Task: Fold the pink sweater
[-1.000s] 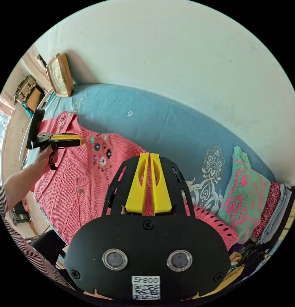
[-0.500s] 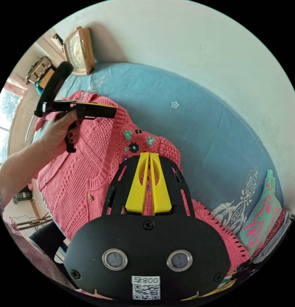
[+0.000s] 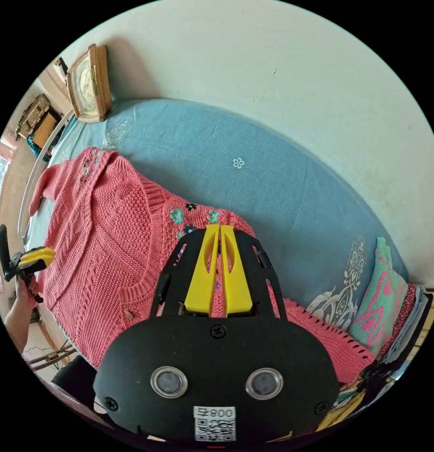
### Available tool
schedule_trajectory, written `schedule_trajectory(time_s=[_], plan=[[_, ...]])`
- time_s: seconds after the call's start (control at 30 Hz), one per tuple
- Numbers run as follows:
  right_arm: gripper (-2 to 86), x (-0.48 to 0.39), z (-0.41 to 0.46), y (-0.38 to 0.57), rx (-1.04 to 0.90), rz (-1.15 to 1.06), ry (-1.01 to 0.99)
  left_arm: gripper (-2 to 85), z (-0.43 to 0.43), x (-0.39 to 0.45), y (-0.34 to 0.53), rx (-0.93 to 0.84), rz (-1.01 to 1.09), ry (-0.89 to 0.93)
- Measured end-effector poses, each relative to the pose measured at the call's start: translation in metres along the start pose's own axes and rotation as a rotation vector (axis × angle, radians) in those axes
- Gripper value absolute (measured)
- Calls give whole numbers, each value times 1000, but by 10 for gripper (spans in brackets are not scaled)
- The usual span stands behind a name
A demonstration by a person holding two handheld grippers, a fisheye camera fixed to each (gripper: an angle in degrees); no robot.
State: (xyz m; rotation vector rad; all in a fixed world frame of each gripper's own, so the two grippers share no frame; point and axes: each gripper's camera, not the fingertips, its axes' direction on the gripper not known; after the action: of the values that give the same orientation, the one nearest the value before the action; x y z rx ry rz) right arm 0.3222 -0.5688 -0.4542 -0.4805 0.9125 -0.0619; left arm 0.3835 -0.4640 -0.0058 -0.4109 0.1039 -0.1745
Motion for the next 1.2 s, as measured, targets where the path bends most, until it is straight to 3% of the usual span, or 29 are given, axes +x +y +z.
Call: schedule_trajectory(time_s=[0.1,0.17,0.3,0.67,0.93,1.2], plan=[[5,14,-33,10,108,103,-51,61,-54,-27,79,-42,-142,-117],[12,11,-51,15,154,135,-220,67,-90,-41,130,-80,-235,-195],[30,-42,-48,10,95,44,-415,75,-121,-47,177,-154,-296,-269],[51,-123,-18,-22,-119,12,-422,79,-127,-15,233,-386,-88,-433],[64,-124,-36,-45,-107,78,-376,14,-147,-3,245,-397,-41,-464],[76,-140,-41,-78,-135,102,-379,4,-170,2,259,-390,-68,-423]])
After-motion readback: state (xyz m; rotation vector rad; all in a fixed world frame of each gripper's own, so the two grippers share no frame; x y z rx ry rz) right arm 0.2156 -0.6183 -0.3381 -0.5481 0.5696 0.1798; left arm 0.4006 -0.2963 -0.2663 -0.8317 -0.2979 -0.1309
